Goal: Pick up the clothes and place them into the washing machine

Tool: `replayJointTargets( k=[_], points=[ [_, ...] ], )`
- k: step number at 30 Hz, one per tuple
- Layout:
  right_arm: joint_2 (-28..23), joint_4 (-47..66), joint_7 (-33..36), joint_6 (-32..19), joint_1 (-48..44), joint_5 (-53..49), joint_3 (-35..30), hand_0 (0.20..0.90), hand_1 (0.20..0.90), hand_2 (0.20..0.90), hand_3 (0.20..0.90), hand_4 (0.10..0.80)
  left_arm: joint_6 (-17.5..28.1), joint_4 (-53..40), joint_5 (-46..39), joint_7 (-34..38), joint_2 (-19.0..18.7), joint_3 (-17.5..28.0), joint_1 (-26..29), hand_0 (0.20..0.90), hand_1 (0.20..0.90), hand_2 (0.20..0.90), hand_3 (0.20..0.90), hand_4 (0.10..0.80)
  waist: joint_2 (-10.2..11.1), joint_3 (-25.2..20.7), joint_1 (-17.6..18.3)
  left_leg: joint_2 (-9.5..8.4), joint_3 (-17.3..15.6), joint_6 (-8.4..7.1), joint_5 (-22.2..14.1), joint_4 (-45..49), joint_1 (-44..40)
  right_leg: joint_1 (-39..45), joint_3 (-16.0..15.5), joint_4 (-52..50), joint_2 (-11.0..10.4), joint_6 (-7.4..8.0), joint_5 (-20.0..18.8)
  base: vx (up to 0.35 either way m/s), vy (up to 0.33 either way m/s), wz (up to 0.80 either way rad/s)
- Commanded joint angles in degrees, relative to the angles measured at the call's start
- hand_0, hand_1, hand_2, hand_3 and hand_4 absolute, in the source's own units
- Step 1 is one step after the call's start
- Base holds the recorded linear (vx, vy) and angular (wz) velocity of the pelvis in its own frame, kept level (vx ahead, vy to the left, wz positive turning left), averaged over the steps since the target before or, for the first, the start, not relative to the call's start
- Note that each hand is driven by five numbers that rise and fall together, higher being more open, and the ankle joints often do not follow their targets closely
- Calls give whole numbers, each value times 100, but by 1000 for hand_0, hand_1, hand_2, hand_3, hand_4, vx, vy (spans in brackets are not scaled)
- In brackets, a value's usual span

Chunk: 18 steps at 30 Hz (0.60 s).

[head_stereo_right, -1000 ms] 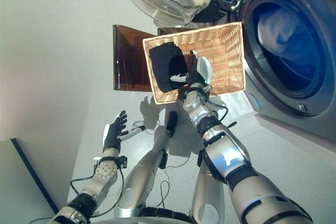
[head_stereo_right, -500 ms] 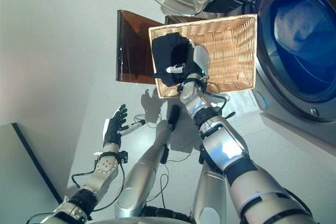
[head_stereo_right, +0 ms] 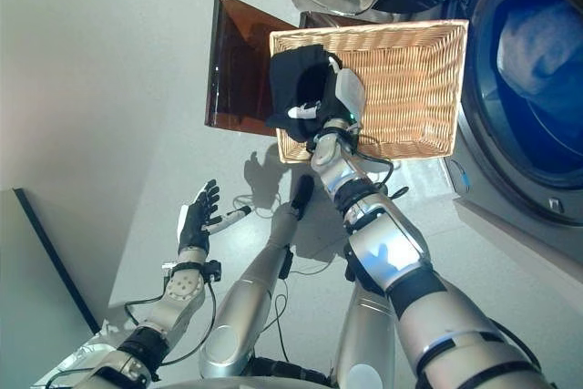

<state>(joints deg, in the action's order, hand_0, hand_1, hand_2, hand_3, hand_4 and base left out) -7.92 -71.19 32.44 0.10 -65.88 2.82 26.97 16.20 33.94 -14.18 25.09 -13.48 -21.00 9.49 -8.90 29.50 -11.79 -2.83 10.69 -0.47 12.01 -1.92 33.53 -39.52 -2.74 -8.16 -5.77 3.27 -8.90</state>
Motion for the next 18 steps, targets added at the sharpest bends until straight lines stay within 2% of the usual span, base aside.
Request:
replayJointTargets(
  k=[1,4,5,6,8,9,10,11,18],
  points=[
    [431,-40,-120,-246,-510,24,147,900,900,900,900,800,251,-440,-56,231,-414,-13,128,900,900,900,900,800,-369,29,-276,-190,-24,-206,6,-167,60,-92,-15,-642,-180,165,736,1,-12,5],
    [387,-74,-122,-250,-556,-6,130,900,900,900,900,800,251,-465,-76,224,-417,-21,120,900,900,900,900,800,-373,29,-290,-190,-4,-206,10,-174,81,-107,-28,-647,-182,166,746,3,-9,7],
    [368,-81,-122,-252,-588,-32,116,744,744,744,744,688,255,-490,-90,225,-419,-22,115,900,900,900,900,800,-384,29,-297,-192,4,-206,13,-171,108,-129,-31,-651,-188,165,750,1,-1,8],
    [312,-105,-120,-258,-620,-91,71,532,532,532,532,537,254,-533,-92,222,-421,-29,110,900,900,900,900,800,-394,29,-309,-197,19,-207,23,-180,136,-145,-52,-666,-196,161,768,1,-1,8],
    [290,-122,-111,-263,-656,-116,57,491,491,491,491,508,255,-543,-95,233,-425,-35,117,900,900,900,900,800,-390,29,-318,-199,28,-209,30,-187,160,-162,-61,-669,-197,160,770,1,-1,3],
    [250,-130,-103,-266,-684,-137,38,354,354,354,354,410,256,-604,-90,239,-437,-31,111,900,900,900,900,800,-392,29,-323,-198,29,-209,31,-184,182,-178,-57,-667,-195,159,772,0,0,0],
    [227,-97,-95,-267,-701,-159,37,354,354,354,354,410,257,-658,-98,238,-445,-15,101,900,900,900,900,800,-385,29,-322,-197,29,-209,36,-186,207,-202,-69,-676,-193,155,775,0,0,0],
    [180,-107,-95,-266,-711,-170,15,200,200,200,200,300,255,-677,-93,235,-450,-6,98,900,900,900,900,800,-381,29,-319,-194,30,-210,40,-185,231,-230,-69,-690,-190,153,779,0,0,0],
    [-18,-255,4,-238,-772,-236,-125,200,200,200,200,300,247,-659,-108,208,-444,-26,60,900,900,900,900,800,-353,29,-310,-198,43,-201,53,-197,248,-243,-72,-667,-178,157,770,-5,3,-2]
  ],
)
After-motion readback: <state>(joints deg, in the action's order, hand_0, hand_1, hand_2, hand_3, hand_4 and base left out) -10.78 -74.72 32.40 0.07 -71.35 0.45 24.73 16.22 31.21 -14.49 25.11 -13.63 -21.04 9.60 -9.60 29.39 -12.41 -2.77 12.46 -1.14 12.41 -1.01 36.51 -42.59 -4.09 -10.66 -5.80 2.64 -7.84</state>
